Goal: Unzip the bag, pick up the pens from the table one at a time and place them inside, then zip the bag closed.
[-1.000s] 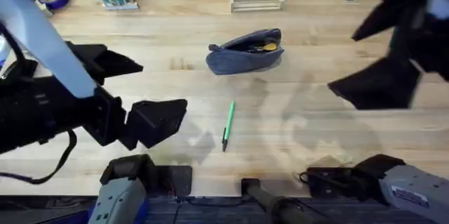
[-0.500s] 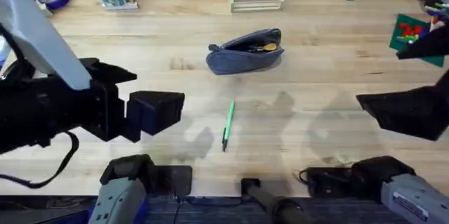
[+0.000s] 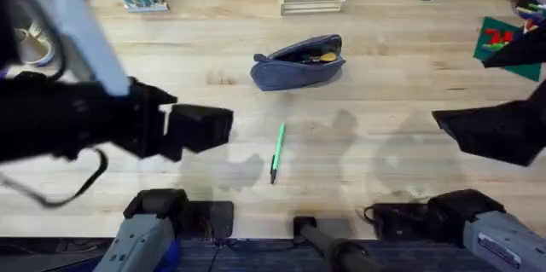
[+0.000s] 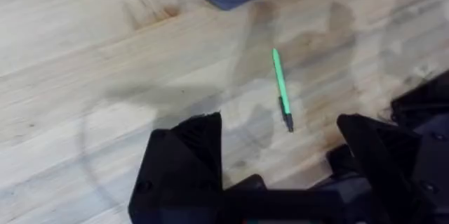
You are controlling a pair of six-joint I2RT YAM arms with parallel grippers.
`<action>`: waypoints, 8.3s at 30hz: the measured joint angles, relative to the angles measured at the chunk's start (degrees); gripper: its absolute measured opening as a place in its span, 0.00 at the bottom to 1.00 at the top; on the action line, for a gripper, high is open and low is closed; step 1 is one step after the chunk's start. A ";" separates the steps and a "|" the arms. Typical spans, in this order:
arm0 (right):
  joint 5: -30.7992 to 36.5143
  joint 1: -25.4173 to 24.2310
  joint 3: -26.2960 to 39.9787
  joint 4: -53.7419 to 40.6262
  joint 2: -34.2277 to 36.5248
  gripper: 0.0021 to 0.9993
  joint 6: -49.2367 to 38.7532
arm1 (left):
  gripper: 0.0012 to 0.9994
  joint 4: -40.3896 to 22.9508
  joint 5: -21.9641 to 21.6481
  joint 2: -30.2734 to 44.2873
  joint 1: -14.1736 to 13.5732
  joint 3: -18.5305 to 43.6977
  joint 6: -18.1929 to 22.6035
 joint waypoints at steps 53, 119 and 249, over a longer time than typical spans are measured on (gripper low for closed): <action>0.00 0.00 -0.02 0.00 0.00 1.00 -0.28 | 1.00 36.79 -30.76 31.73 -52.61 -19.37 -55.04; 0.00 0.00 -0.02 0.00 -0.02 1.00 -0.30 | 0.04 33.26 -29.77 38.89 -45.37 7.60 -29.35; 0.00 0.00 -0.02 0.00 0.00 1.00 -0.31 | 0.99 23.63 -13.59 29.36 -34.71 9.40 15.44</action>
